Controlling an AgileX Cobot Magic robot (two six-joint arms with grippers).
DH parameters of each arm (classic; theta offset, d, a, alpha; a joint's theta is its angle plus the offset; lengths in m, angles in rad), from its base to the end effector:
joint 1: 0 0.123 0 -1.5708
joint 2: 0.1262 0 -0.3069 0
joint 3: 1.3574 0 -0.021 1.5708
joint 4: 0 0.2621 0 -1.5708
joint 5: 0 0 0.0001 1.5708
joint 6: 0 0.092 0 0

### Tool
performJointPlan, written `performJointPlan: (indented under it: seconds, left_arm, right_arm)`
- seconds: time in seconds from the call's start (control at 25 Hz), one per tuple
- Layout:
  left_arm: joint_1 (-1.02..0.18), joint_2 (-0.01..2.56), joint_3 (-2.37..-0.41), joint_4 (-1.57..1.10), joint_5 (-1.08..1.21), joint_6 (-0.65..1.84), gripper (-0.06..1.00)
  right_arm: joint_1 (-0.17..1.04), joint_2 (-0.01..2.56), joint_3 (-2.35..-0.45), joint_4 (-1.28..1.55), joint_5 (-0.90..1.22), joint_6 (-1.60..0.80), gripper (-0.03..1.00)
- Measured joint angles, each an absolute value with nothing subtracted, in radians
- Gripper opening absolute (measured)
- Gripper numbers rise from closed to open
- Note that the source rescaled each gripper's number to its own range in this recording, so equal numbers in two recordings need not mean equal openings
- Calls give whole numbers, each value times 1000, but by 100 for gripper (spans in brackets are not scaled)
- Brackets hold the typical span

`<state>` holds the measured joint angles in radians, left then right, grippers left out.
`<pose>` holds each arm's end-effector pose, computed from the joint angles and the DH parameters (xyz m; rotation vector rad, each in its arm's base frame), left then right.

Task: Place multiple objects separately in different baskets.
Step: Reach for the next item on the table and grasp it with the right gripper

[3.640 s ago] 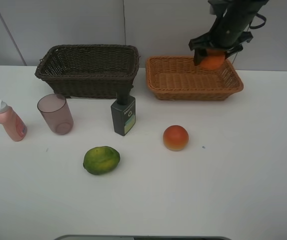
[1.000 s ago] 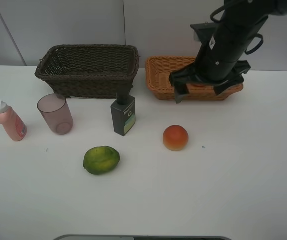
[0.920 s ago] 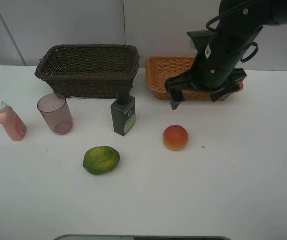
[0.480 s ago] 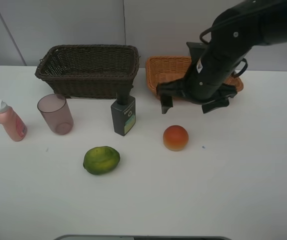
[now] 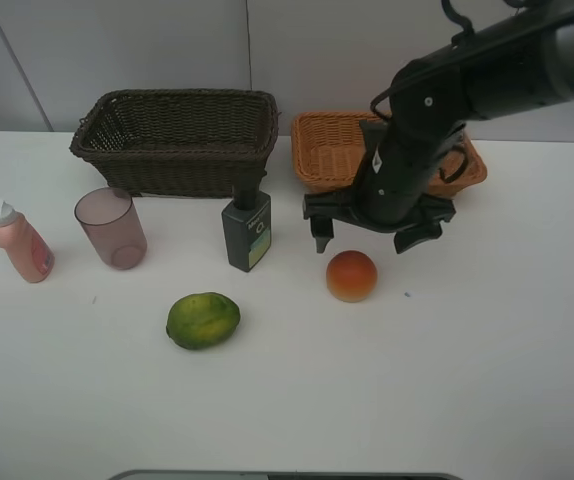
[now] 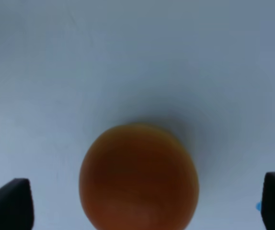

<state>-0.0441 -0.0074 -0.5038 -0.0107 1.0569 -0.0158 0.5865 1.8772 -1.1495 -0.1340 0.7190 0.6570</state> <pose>-0.0176 -0.0001 0.2836 0.0293 2.0294 -0.0506 0.3134 0.1985 0.1723 -0.0306 2.9119 0.0625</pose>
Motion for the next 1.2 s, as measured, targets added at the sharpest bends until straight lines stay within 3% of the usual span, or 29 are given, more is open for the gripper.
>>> performJointPlan:
  seconds: [0.28,1.2]
  left_arm:
    - [-44,-7,-504,-11,1057,-16,99]
    - [-44,-7,-504,-11,1057,-16,99]
  right_arm:
    - [580,1971,-1261,-99,822,613,100]
    - [557,2073,-1264,-92,808,609,100]
